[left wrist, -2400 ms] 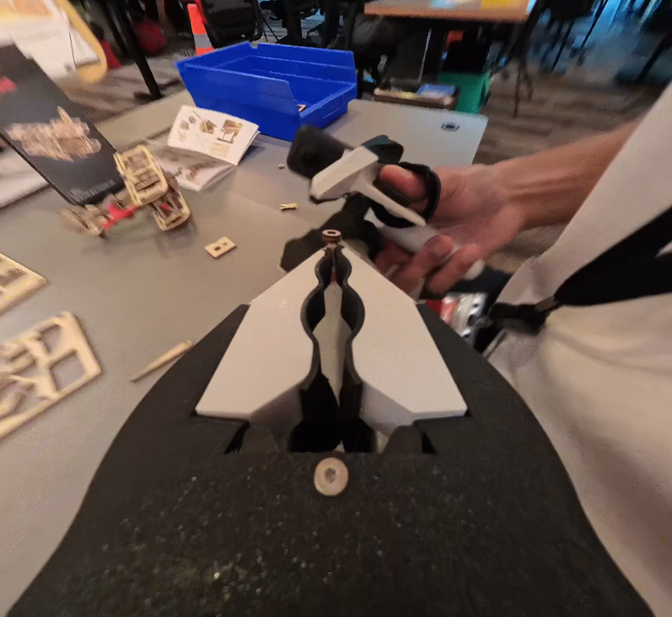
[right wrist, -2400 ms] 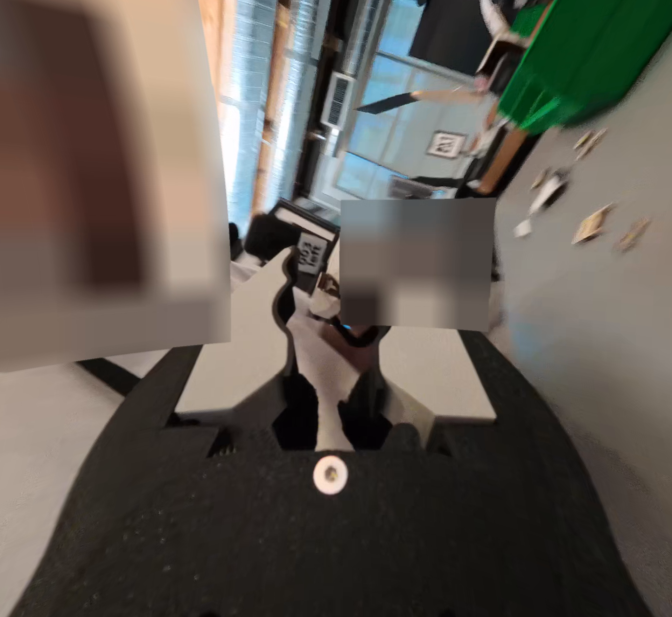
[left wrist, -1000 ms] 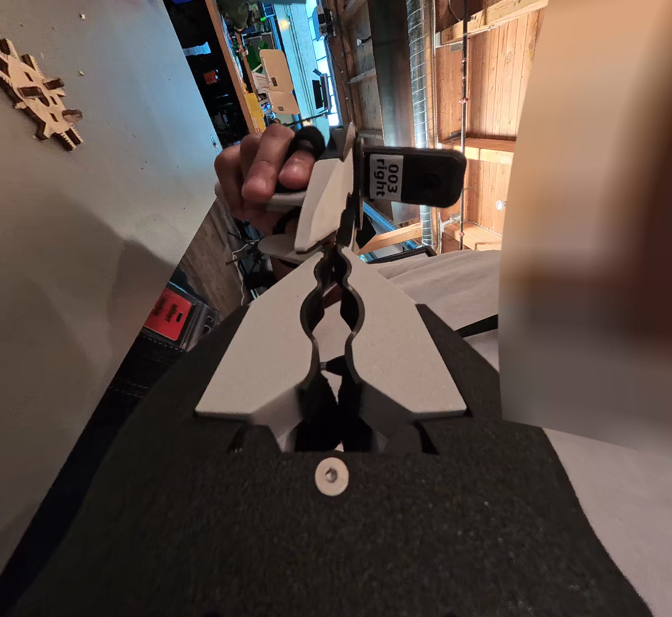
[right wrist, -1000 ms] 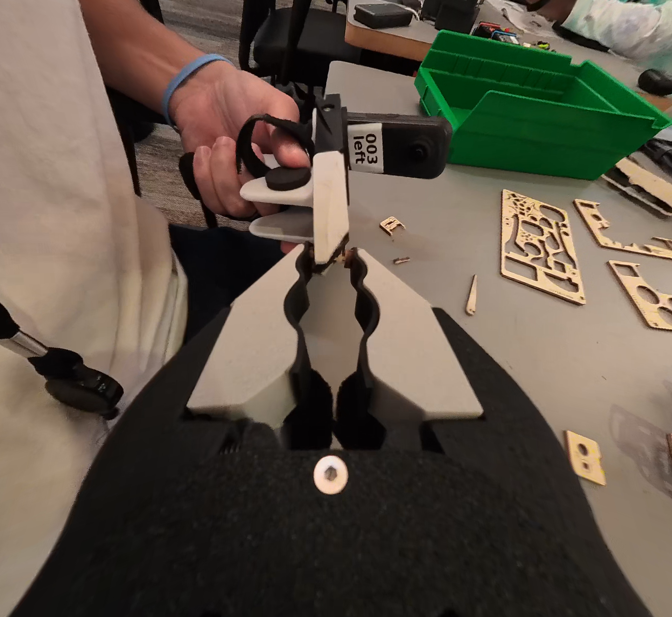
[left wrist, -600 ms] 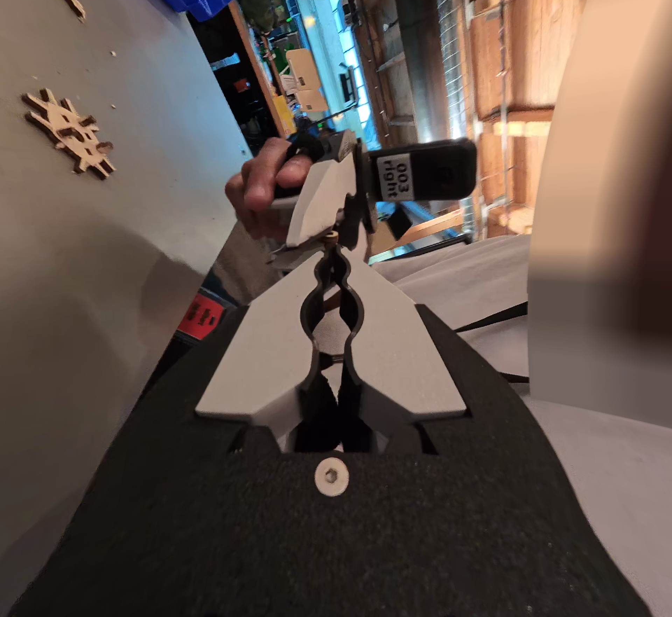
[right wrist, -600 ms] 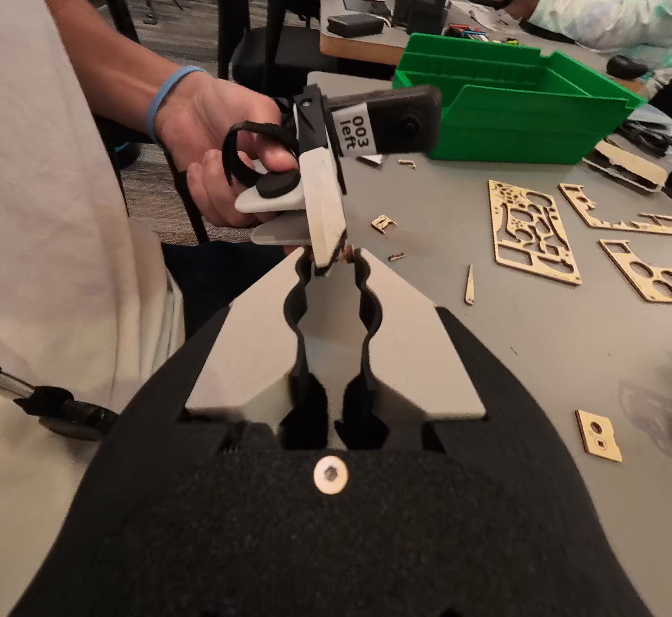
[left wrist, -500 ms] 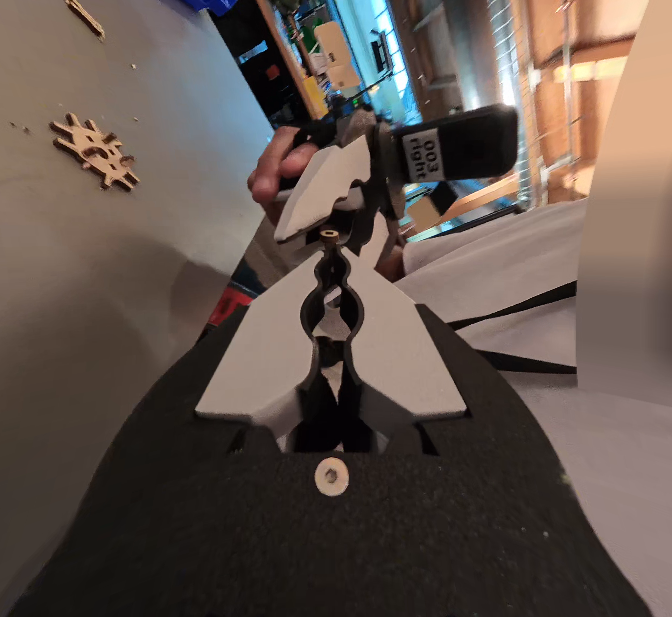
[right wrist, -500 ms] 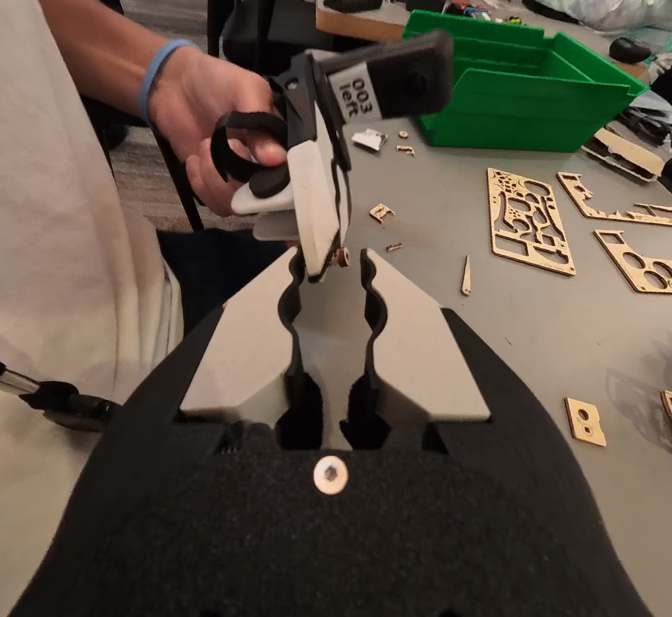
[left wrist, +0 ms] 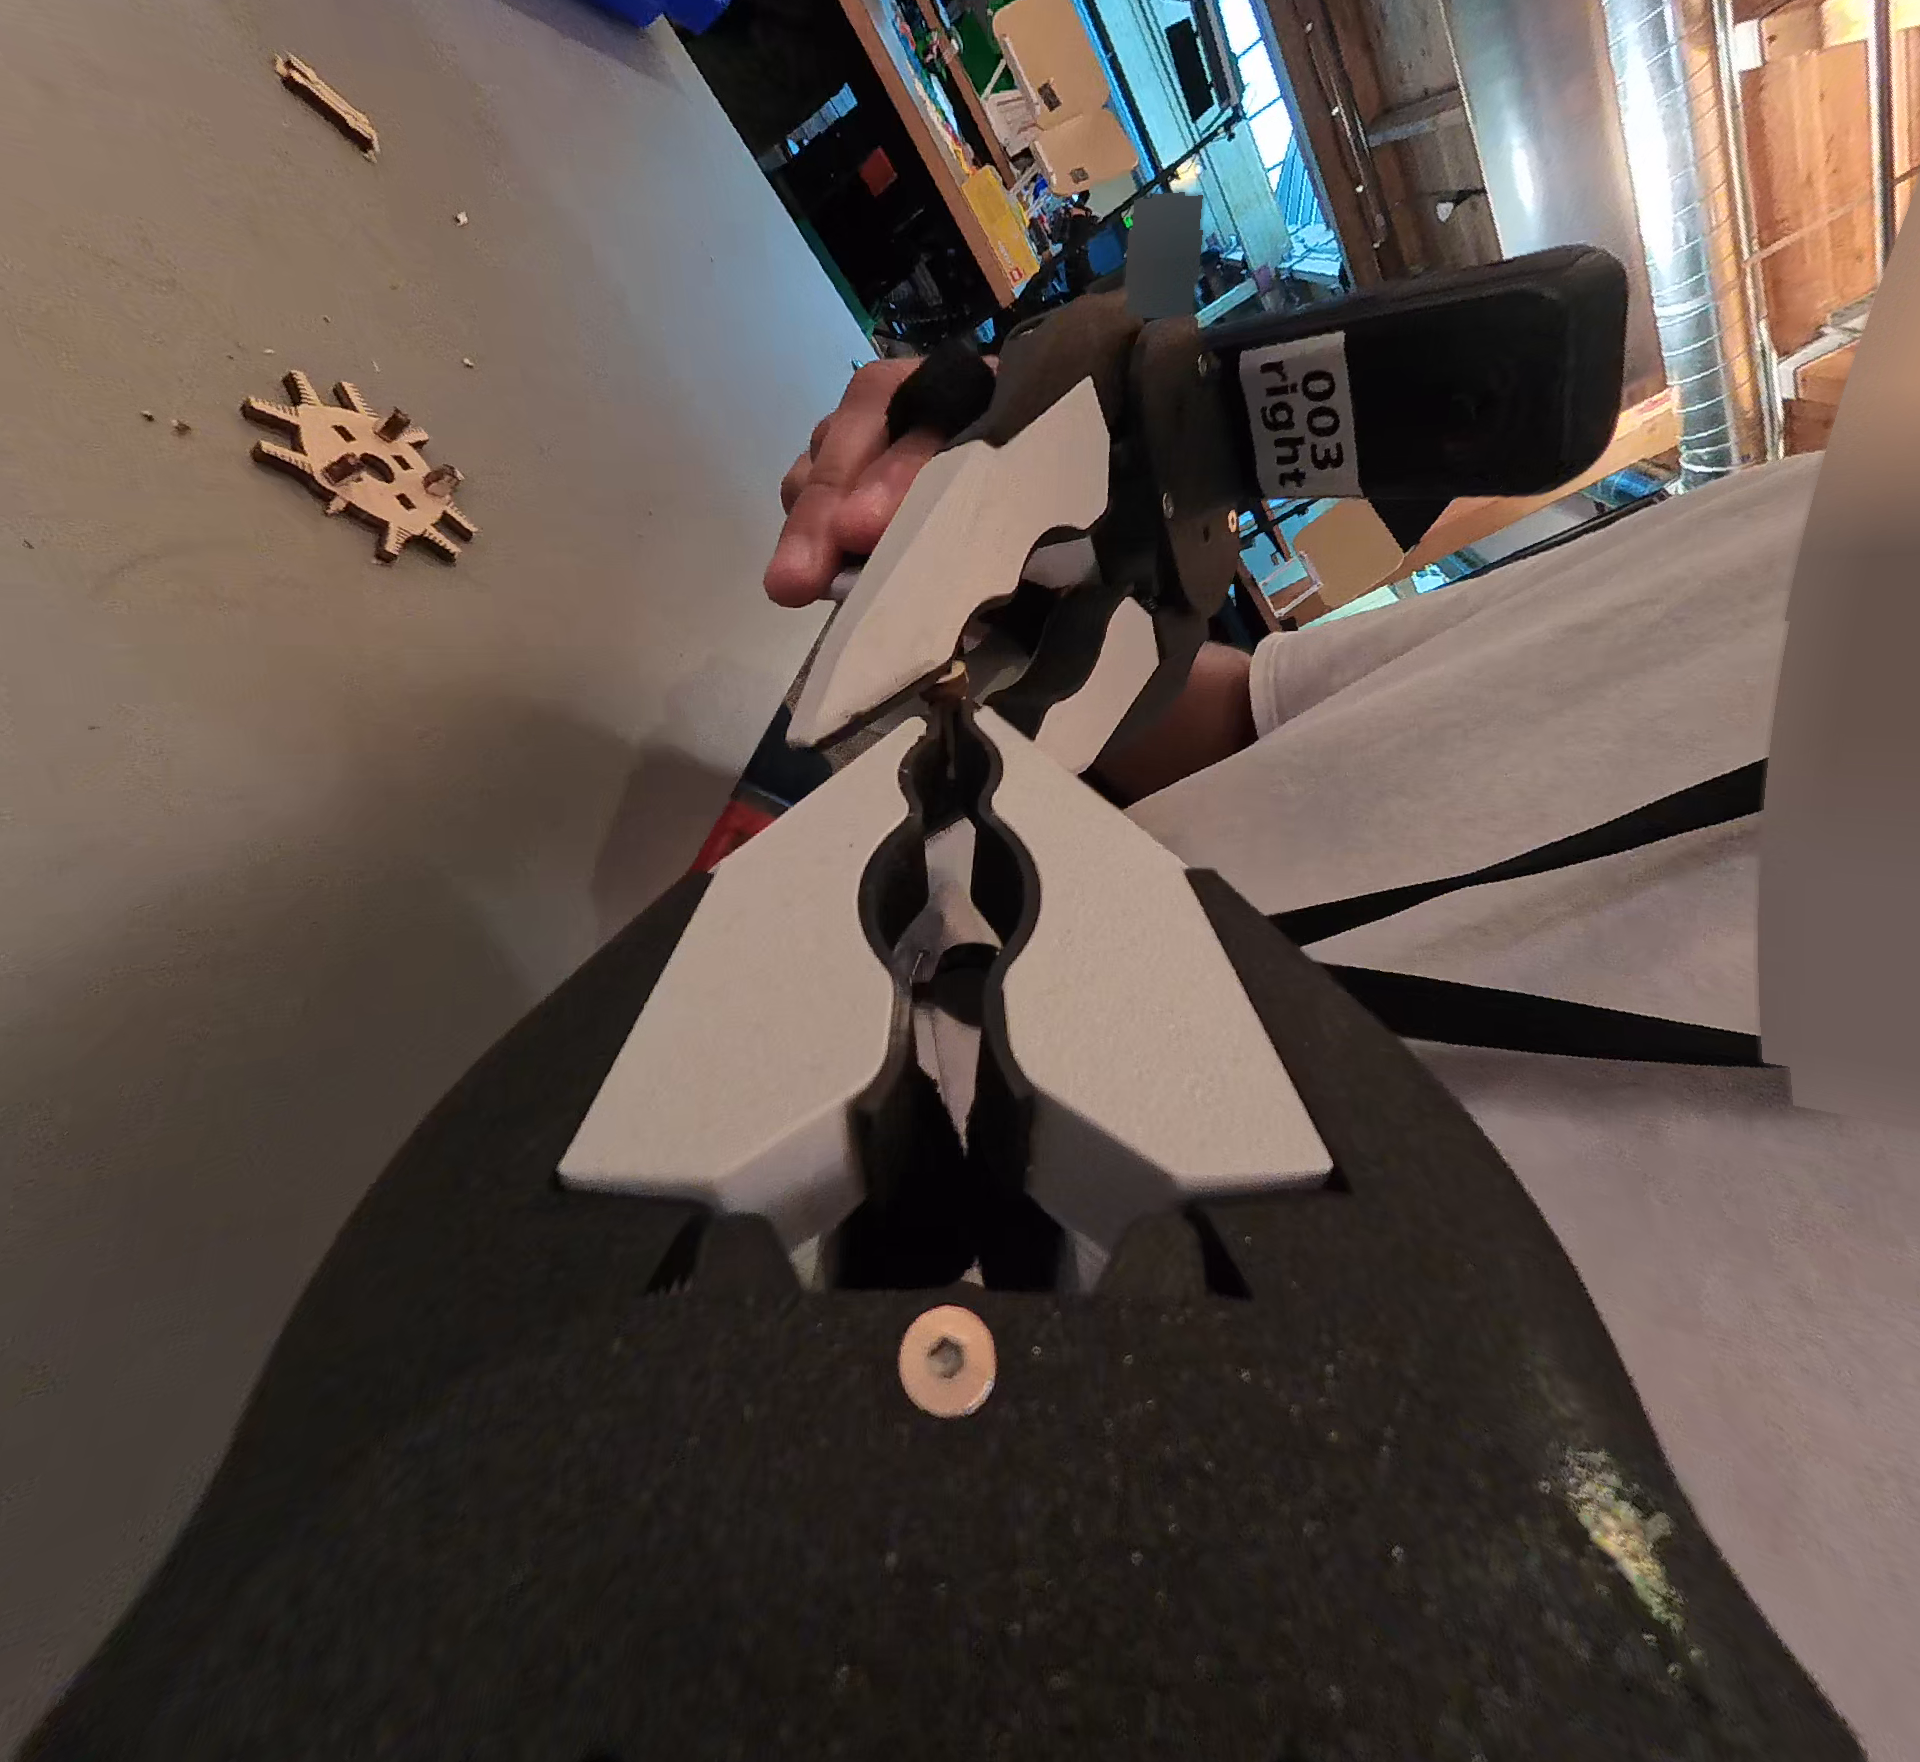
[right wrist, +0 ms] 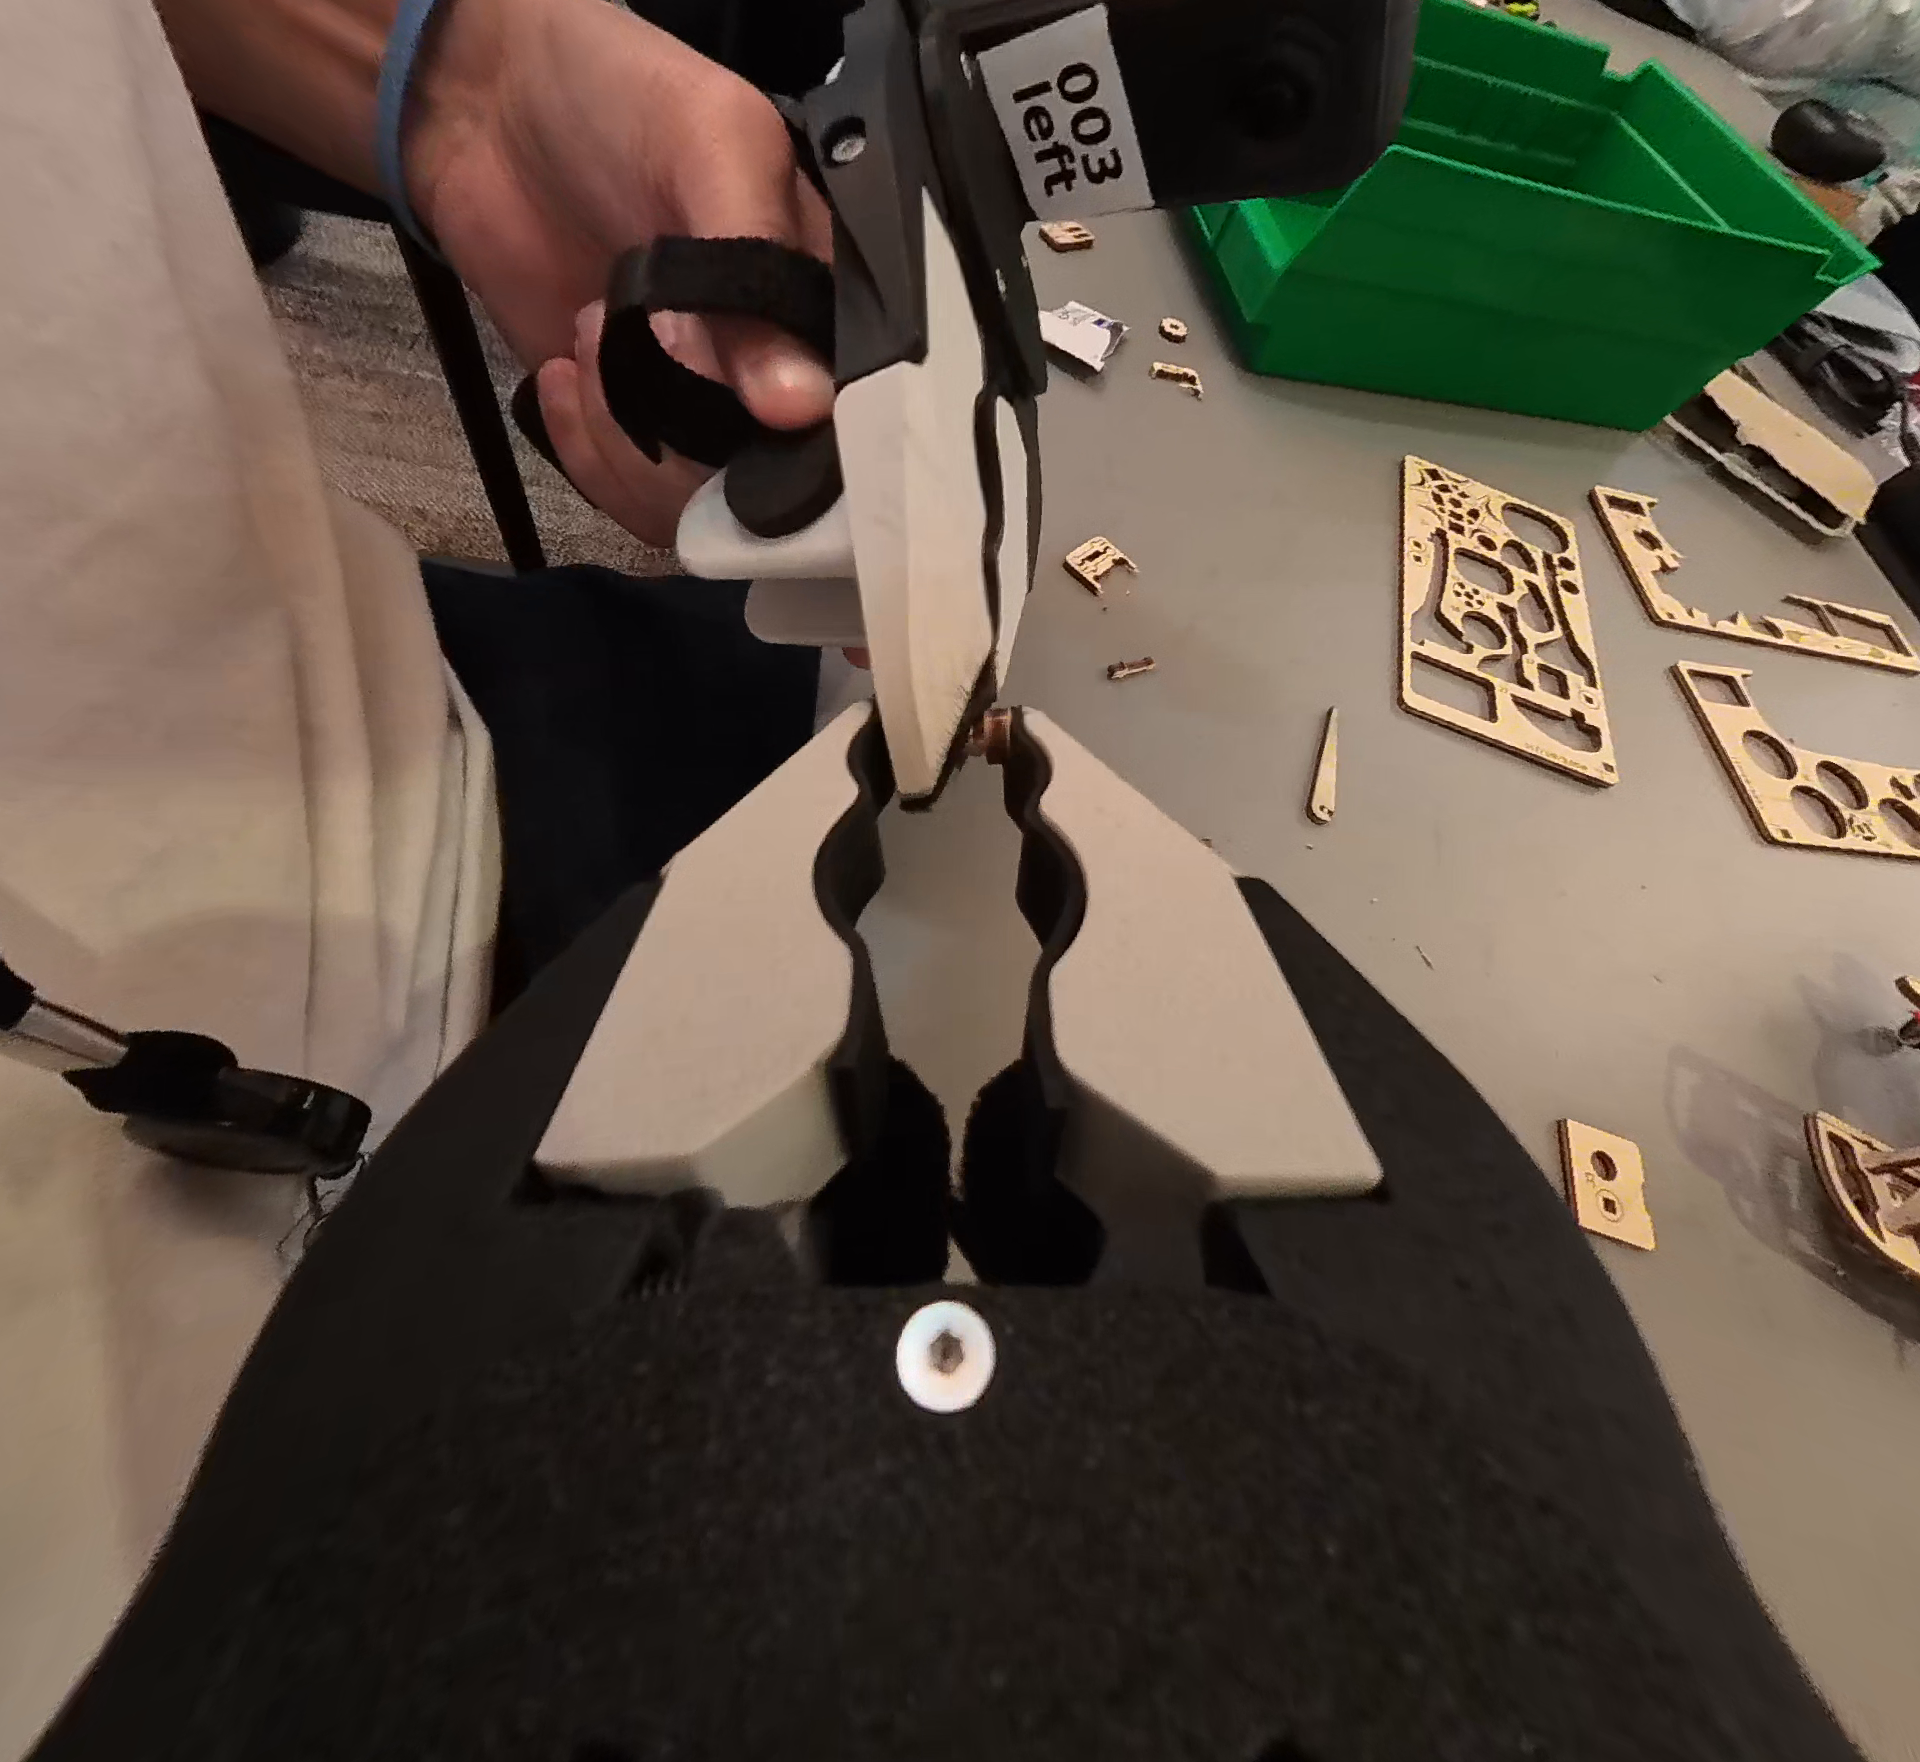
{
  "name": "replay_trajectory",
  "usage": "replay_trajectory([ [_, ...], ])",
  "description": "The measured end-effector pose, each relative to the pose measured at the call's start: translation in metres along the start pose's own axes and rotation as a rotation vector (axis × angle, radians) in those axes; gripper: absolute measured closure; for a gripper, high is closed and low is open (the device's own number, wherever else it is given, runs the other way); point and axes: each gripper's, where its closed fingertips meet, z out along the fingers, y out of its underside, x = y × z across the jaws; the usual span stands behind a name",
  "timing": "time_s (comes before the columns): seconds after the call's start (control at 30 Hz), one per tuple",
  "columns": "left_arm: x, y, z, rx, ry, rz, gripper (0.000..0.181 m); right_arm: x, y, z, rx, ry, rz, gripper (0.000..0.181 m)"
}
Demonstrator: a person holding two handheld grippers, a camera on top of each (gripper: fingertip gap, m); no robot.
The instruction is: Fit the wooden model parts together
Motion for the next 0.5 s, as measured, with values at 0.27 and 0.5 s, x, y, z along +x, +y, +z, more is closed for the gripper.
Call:
replay_trajectory([
  [0.27, -0.008, -0.001, 0.0, 0.033, 0.018, -0.12, 0.181, 0.004, 0.008, 0.004, -0.028, 0.032, -0.002, 0.161],
  [0.5, -0.014, -0.002, -0.001, 0.053, 0.033, -0.196, 0.181, 0.008, 0.011, 0.007, -0.064, 0.096, -0.064, 0.16],
])
